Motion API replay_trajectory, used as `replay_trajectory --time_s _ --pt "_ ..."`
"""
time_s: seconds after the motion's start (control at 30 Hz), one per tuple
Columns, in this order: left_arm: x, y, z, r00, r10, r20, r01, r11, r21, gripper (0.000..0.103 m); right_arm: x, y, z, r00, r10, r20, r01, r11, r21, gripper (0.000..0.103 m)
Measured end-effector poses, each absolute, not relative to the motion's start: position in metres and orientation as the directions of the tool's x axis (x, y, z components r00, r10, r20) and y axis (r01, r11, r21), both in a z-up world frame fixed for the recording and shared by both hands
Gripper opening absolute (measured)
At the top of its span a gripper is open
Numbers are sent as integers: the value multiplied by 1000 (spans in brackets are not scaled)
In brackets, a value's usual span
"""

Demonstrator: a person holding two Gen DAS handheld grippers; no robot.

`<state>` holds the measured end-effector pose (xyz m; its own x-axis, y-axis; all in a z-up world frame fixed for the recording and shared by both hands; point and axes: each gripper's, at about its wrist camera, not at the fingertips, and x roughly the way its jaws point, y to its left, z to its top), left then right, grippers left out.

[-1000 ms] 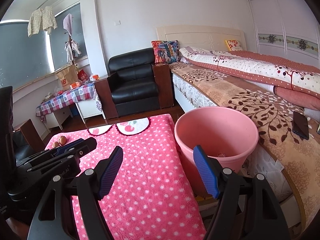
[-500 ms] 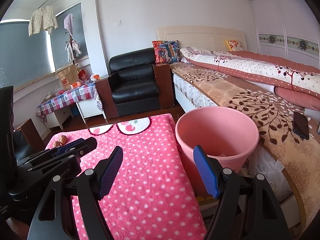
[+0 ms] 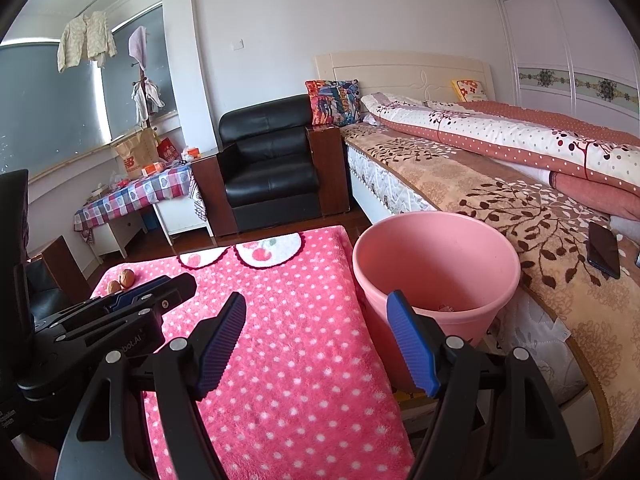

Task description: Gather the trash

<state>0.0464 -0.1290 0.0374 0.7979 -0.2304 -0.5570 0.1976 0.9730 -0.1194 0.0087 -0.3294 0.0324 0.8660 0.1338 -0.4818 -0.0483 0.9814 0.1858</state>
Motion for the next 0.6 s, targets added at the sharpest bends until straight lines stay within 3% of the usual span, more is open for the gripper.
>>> replay_trajectory --time_s 0.6 --pt "47 -129 37 799 -228 -556 195 974 -118 25 7 -328 30 866 136 -481 -51 981 186 72"
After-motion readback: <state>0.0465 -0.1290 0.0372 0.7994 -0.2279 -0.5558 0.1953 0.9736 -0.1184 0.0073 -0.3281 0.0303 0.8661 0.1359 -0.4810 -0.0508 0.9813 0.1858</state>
